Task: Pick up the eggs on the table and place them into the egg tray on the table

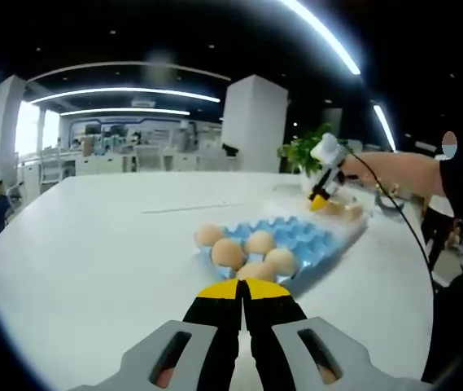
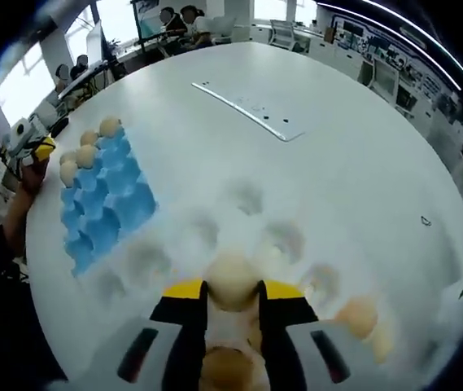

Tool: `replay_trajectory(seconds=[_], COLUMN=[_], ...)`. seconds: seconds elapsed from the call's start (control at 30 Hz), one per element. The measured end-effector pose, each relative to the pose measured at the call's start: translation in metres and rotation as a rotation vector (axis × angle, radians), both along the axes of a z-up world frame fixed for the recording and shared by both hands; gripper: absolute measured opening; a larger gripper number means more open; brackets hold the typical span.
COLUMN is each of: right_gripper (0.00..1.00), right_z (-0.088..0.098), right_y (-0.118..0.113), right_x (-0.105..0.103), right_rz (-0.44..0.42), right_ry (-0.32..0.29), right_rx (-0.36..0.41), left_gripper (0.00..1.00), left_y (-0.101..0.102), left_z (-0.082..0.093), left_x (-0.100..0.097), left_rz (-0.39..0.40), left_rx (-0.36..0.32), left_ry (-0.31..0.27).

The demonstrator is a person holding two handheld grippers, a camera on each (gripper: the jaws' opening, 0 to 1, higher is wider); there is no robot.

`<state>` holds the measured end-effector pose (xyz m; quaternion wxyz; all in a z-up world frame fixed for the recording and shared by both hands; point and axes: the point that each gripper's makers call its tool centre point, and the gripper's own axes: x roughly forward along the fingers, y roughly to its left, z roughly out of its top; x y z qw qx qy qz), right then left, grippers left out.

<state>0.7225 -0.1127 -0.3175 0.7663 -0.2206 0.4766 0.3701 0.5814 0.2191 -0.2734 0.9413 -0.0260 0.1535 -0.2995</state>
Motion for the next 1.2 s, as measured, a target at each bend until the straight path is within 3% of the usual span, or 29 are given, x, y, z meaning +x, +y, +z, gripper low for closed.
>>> replay_trajectory(seconds=[0.17,0.47,0.9,1.2], right_gripper=[0.26,0.25,0.24,0.24], right_z=[-0.001,-0.001,0.008,0.017], right_y=[0.000,-0.002,-0.005,-0.006], right_x=[-0.006,-0.004,0.003,0.010], right_rz=[0.003,0.014,-0.039,-0.092], right_ry=[0.010,-0.012,-0.220,-0.288], right_rx=[-0.028,-0.005,0.175,0.278], left_gripper=[0.00,0.00,0.00,0.00], left_y=[-0.001,-0.004,0.002,0.006], left_z=[0.000,0.000,0.000,0.000], left_x=[-0.001,-0.002,0.002,0.005], left_rz=[0.002,0.003,0.007,0.008], left_rx=[0.001,0.001,-0.011,-0.015], left_ry=[-0.001,-0.001,0.004,0.004])
